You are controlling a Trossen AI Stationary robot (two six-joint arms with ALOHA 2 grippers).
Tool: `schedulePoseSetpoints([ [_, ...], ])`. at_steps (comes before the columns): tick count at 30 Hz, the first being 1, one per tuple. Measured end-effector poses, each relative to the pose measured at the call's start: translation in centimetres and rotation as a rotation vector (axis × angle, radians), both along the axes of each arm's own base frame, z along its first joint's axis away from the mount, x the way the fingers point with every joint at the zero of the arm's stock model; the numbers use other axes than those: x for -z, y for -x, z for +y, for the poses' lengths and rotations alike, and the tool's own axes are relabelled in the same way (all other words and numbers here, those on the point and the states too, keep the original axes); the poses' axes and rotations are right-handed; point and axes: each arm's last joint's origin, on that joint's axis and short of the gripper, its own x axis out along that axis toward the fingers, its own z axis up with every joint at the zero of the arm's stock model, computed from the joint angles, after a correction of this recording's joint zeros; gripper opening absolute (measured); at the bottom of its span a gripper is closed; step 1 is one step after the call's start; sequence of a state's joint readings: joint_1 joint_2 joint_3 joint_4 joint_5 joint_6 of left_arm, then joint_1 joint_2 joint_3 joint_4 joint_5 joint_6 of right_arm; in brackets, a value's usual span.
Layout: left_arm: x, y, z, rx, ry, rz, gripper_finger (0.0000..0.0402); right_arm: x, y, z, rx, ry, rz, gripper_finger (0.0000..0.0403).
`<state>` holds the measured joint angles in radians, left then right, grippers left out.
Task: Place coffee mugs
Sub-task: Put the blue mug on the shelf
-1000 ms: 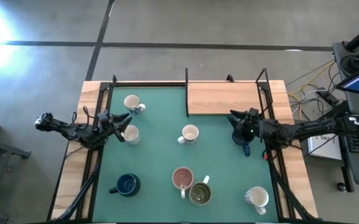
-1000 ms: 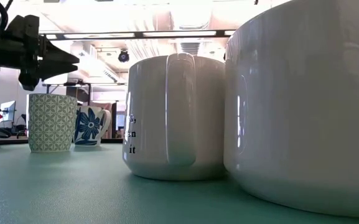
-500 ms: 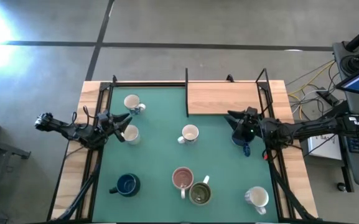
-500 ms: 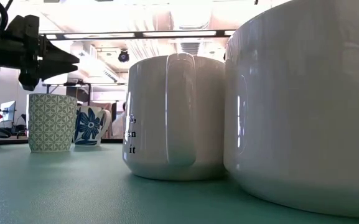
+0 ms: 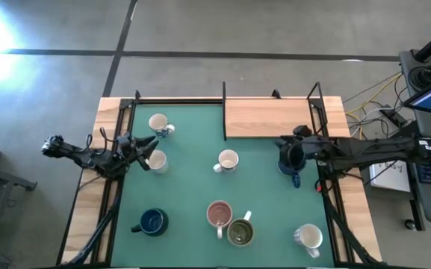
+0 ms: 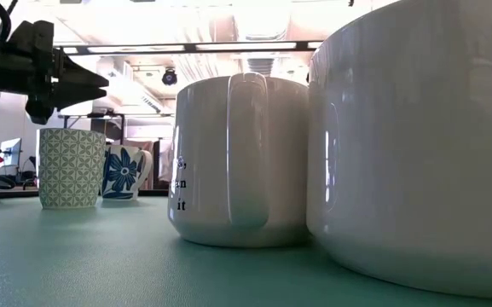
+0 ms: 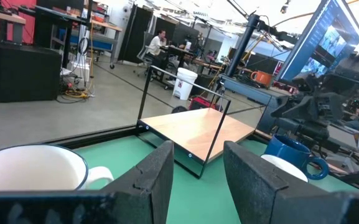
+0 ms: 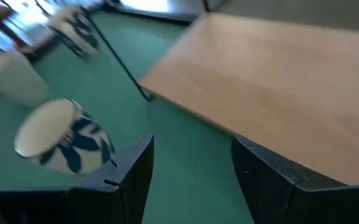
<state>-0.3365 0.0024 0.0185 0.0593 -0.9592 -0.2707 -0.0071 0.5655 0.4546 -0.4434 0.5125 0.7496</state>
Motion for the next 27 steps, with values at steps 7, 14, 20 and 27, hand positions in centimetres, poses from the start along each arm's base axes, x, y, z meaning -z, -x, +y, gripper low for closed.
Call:
schedulePoseSetpoints([
  [7, 0.0, 0.0, 0.0, 0.0, 0.0, 0.001, 0.0123, -0.9, 0.9, 0.4, 0.005, -0.231, 0.049, 0.0203],
  [14, 0.0, 0.0, 0.0, 0.0, 0.0, 0.0, 0.0123, -0.3, 0.5, 0.9, -0.022, -0.478, 0.044, 0.0203],
  [20, 0.0, 0.0, 0.0, 0.0, 0.0, 0.0, 0.0123, 0.7, -0.2, 1.1, 0.0, -0.576, 0.127, 0.0203],
  [27, 0.0, 0.0, 0.0, 0.0, 0.0, 0.0, 0.0123, 2.1, -0.8, 1.3, -0.006, -0.638, 0.278, 0.0203],
])
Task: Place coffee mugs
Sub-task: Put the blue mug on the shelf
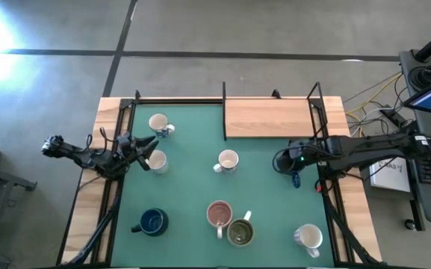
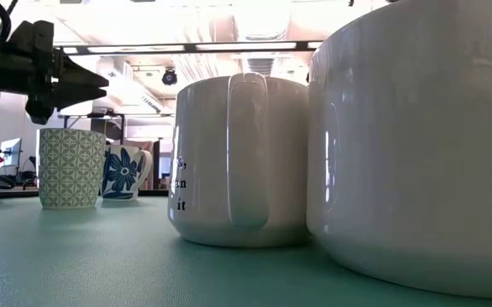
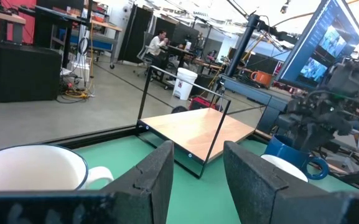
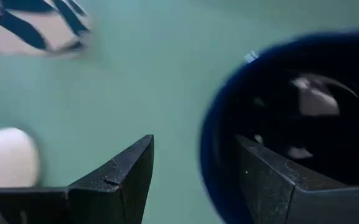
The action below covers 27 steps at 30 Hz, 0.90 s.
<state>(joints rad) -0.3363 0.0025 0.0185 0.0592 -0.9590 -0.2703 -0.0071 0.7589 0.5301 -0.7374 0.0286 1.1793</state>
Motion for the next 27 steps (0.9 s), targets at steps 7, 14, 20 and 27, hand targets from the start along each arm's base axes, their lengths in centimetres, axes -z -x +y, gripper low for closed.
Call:
schedulePoseSetpoints([
  [7, 0.0, 0.0, 0.0, 0.0, 0.0, 0.0, 0.0123, 1.0, -0.5, 0.2, -0.036, -0.049, 0.087, 0.0203],
  [14, 0.0, 0.0, 0.0, 0.0, 0.0, 0.0, 0.0123, 1.0, -1.4, 0.2, -0.061, -0.044, 0.139, 0.0202],
  [20, 0.0, 0.0, 0.0, 0.0, 0.0, 0.0, 0.0123, 0.5, -2.4, 0.2, -0.125, -0.038, 0.239, 0.0166],
  [27, 0.0, 0.0, 0.0, 0.0, 0.0, 0.0, 0.0123, 0.7, -3.3, 0.2, -0.202, -0.018, 0.368, 0.0107],
])
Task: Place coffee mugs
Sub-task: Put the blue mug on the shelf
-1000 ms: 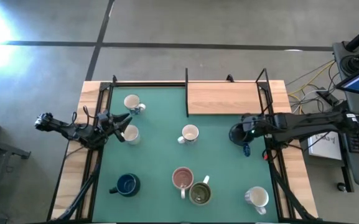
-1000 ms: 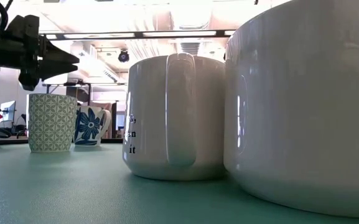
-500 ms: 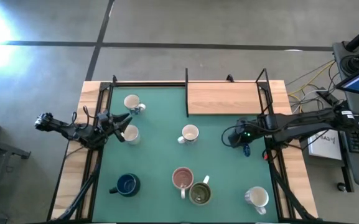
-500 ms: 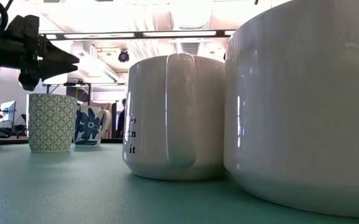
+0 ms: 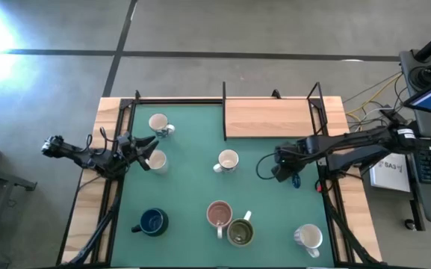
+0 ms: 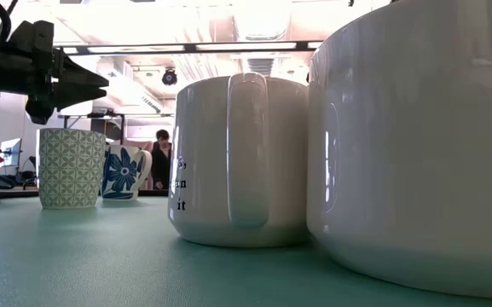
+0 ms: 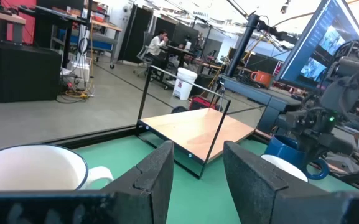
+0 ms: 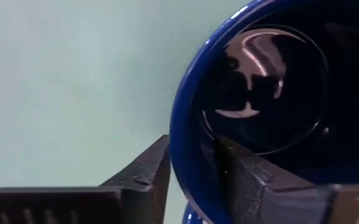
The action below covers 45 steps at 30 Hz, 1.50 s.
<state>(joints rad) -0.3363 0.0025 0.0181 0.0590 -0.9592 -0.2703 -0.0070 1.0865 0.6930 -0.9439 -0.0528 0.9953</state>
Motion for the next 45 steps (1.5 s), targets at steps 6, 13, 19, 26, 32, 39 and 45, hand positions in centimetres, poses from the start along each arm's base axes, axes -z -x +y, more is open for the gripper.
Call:
schedulePoseSetpoints([
  [6, 0.0, 0.0, 0.0, 0.0, 0.0, -0.001, 0.0123, 0.5, -0.4, 0.0, -0.047, -0.003, 0.028, 0.0057],
  [13, 0.0, 0.0, 0.0, 0.0, 0.0, -0.001, 0.0123, 0.1, -0.5, 0.2, -0.084, -0.059, 0.029, 0.0017],
  [19, 0.0, 0.0, 0.0, 0.0, 0.0, -0.001, 0.0123, -1.9, -1.2, 0.2, -0.161, -0.05, -0.007, 0.0016],
  [26, 0.0, 0.0, 0.0, 0.0, 0.0, 0.0, 0.0123, -5.7, -2.4, -0.1, -0.264, 0.067, -0.061, 0.0015],
  [32, 0.0, 0.0, 0.0, 0.0, 0.0, -0.001, 0.0123, -7.9, -3.3, -0.8, -0.349, 0.189, -0.007, 0.0014],
  [39, 0.0, 0.0, 0.0, 0.0, 0.0, -0.001, 0.0123, -7.7, -5.3, -2.6, -0.522, 0.237, 0.069, 0.0014],
  [45, 0.0, 0.0, 0.0, 0.0, 0.0, -0.001, 0.0123, -6.9, -6.7, -5.0, -0.63, 0.234, 0.124, 0.0013],
])
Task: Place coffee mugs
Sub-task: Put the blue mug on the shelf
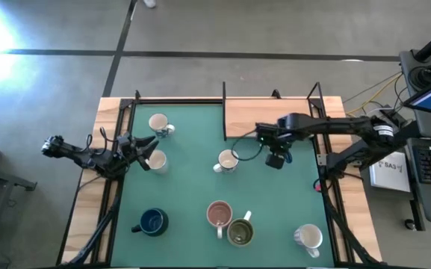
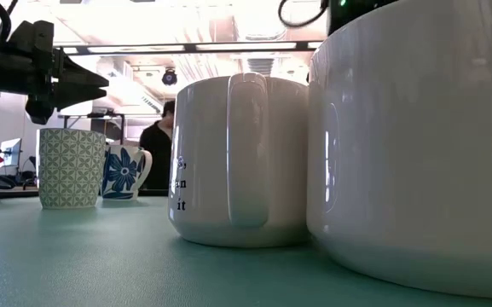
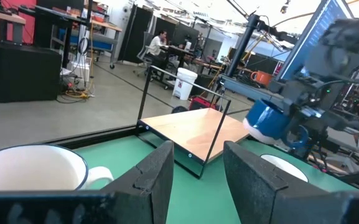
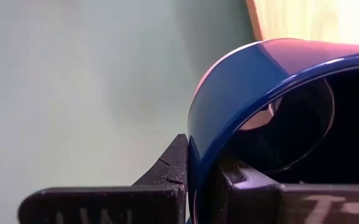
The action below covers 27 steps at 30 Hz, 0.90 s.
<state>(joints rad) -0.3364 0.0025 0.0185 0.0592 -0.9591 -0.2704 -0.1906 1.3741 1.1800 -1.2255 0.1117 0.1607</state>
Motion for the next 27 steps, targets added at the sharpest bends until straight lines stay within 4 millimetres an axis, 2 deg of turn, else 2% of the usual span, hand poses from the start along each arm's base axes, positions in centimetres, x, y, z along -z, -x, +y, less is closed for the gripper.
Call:
schedulePoseSetpoints([
  [10, 0.0, 0.0, 0.0, 0.0, 0.0, 0.0, 0.0123, 1.5, -0.2, -4.3, -0.073, -0.01, 0.079, 0.0013],
  [19, 0.0, 0.0, 0.0, 0.0, 0.0, 0.0, 0.0123, 1.9, -0.3, -6.9, -0.212, 0.026, 0.044, 0.0022],
  [27, 0.0, 0.0, 0.0, 0.0, 0.0, 0.0, 0.0123, 2.5, -0.2, -8.8, -0.223, 0.04, 0.039, 0.0033],
])
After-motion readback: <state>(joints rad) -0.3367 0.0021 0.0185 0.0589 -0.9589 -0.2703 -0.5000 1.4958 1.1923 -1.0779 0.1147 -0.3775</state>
